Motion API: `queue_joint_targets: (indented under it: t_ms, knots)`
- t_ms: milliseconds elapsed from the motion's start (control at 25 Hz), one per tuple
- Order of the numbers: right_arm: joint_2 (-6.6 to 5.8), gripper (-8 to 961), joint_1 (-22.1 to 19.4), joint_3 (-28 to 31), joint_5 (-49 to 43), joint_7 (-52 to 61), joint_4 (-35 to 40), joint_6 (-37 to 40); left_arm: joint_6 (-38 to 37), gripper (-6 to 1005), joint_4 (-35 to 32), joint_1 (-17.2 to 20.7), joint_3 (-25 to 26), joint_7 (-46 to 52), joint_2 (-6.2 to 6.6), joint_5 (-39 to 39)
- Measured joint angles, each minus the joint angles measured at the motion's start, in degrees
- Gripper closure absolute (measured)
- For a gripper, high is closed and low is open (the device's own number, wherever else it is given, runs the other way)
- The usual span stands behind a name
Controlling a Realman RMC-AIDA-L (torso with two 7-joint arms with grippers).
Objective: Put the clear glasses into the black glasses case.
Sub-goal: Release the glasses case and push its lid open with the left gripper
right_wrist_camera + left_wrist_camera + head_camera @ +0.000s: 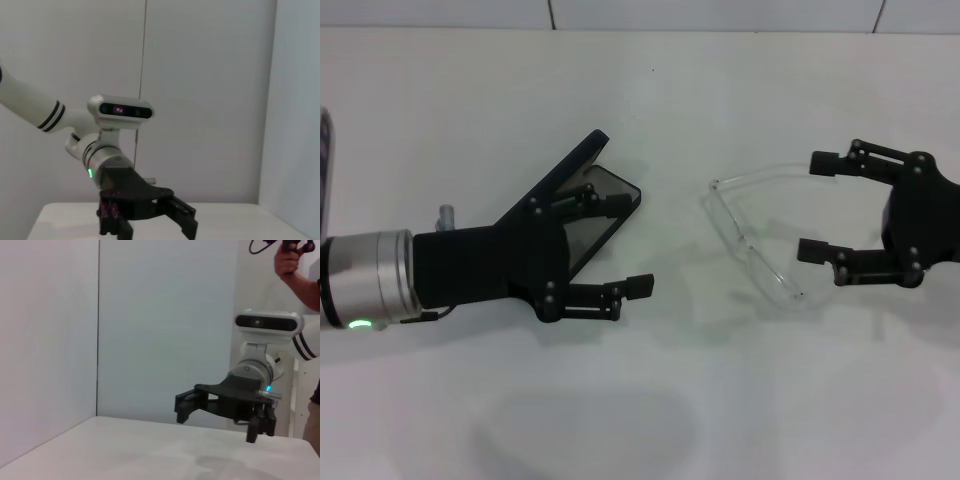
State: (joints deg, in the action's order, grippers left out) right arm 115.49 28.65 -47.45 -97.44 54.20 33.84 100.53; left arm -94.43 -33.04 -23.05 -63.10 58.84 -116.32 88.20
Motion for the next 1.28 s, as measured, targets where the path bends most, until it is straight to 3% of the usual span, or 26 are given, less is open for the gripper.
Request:
queue_joint_targets:
  t_ms: [280,640,720,920,1040,1280]
  knots:
    - [-0.18,78,-2.87,1.43,0.33,-0.61,0.55,0.30,-0.13,108,0.00,0.25,0.00,-1.02,-0.58,0.06]
    - [-0.08,79,-3.23,1.28,0.04,-2.05,0.18,-0.23,0.46,108,-1.16,-0.10,0.09,-1.66,-1.11,-0.36]
    - [-0.08,79,-2.91,1.09,0.10,-2.14,0.26,-0.28,1.66,108,-4.91,0.03,0.47,1.85,-0.71,-0.27]
    - [-0.09,79,-2.55,0.92,0.20,-2.17,0.89,-0.07,9.74,108,-23.20,1.14,4.02,24.09,-0.15,8.61]
    - [-0.09,79,-2.48,0.90,0.23,-2.18,0.96,-0.02,13.33,109,-30.74,1.14,5.75,34.59,-1.02,18.30]
    - [-0.09,79,-2.28,1.14,0.24,-2.18,0.96,-0.35,14.52,107,-36.34,-0.20,5.60,46.08,-2.91,31.46]
